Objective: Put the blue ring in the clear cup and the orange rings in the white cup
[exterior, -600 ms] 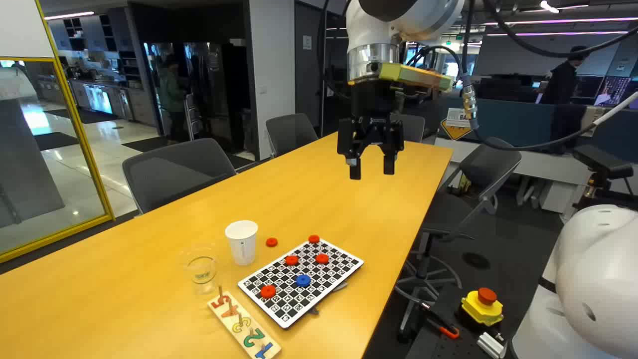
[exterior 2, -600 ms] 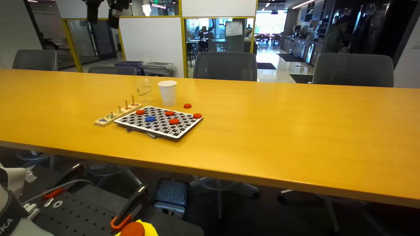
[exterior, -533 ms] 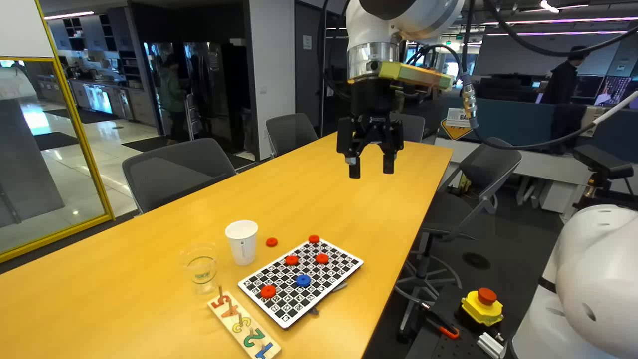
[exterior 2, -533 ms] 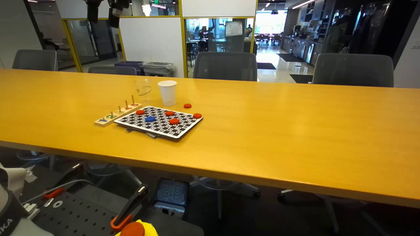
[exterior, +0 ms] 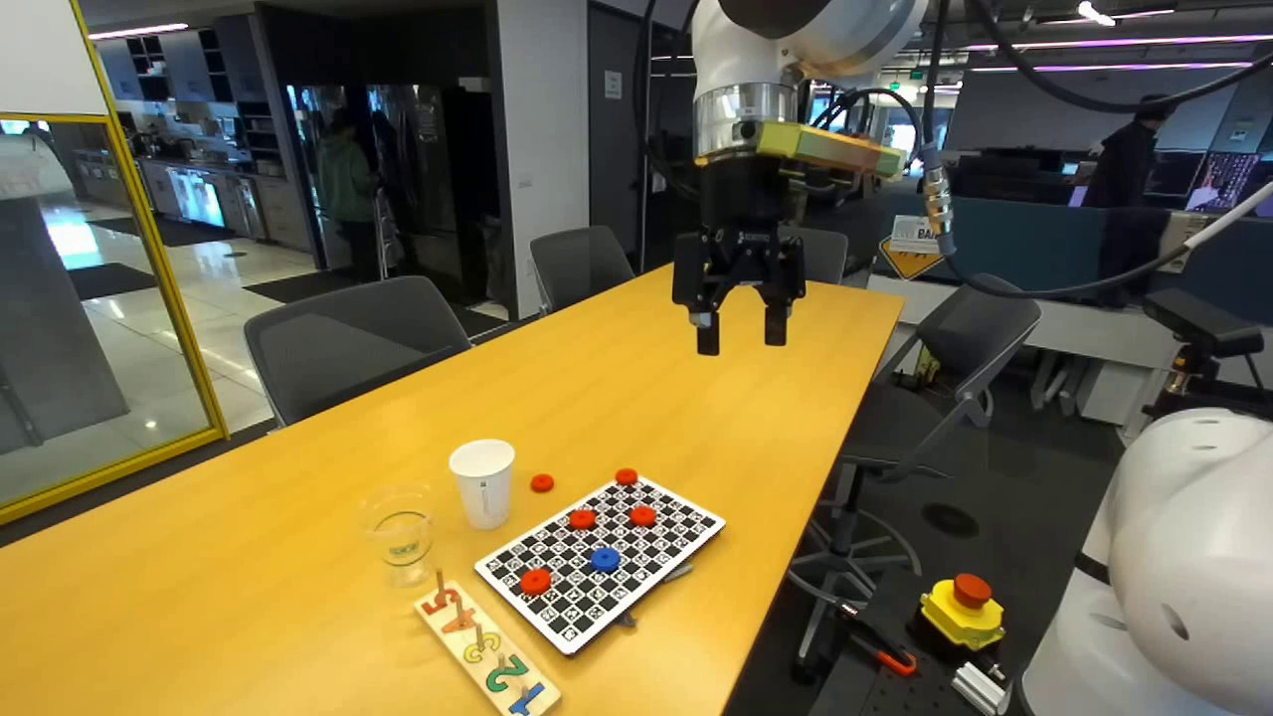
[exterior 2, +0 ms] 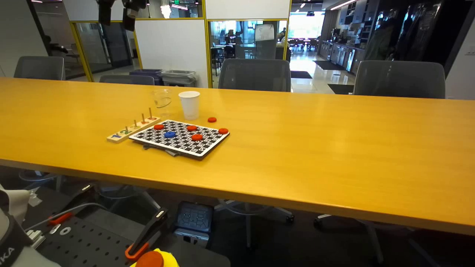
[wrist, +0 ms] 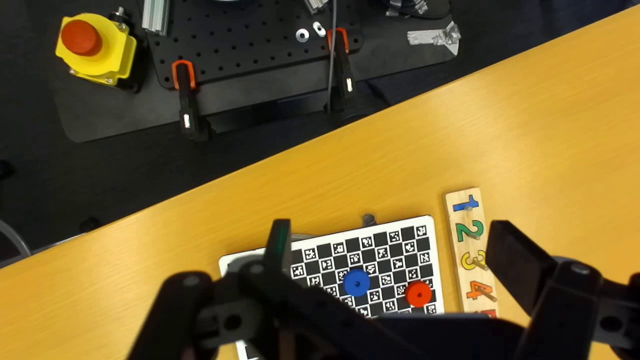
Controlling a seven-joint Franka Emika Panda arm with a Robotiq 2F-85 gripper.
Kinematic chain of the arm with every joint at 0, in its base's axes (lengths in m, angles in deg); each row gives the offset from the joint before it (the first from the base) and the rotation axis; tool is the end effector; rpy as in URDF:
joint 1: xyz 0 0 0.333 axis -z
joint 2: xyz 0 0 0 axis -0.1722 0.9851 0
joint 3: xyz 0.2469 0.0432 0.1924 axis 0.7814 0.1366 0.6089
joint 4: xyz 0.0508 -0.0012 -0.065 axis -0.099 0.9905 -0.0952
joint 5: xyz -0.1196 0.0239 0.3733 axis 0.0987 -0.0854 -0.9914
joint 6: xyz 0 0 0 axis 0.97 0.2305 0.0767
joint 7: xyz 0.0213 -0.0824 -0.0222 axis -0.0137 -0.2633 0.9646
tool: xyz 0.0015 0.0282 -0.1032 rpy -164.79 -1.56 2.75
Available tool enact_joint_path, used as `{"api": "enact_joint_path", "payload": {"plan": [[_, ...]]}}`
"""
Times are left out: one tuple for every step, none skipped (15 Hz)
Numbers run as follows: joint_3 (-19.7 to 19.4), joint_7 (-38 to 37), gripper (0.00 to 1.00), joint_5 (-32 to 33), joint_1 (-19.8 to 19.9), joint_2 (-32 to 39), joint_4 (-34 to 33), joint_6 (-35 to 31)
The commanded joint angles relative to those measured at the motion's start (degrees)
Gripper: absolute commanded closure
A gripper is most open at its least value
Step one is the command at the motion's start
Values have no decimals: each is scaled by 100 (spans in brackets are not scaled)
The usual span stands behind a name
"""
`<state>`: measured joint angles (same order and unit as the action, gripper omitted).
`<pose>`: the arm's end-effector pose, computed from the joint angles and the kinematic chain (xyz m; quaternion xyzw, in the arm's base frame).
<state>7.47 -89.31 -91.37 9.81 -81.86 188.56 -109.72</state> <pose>0.3719 0.0210 0.5286 -0.9871 0.0908 0.1172 0.0609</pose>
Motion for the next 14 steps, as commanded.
{"api": "enact_joint_path", "payload": {"plan": [[72,56,0,69,89,52,230,-391],[80,42,0,104,100,73,321,-552],[101,-11,0,148,128,93,518,-961],[99,5,0,175,131,132,651,-1237],[103,4,0,206,143,227,832,-1640],[96,-1,0,236,154,322,964,-1962],[86,24,0,273,157,468,1077,-2296],[156,-261,0,365,230,636,1213,-2819],[180,-369,0,469,263,787,1305,-3228],[178,-398,0,554,273,1063,1331,-3576],[181,-493,0,625,296,1263,1364,-3882],[171,-588,0,699,328,1568,1337,-4181],[150,-638,0,755,336,1783,1312,-4373],[129,-698,0,822,350,2064,1226,-4502]]}}
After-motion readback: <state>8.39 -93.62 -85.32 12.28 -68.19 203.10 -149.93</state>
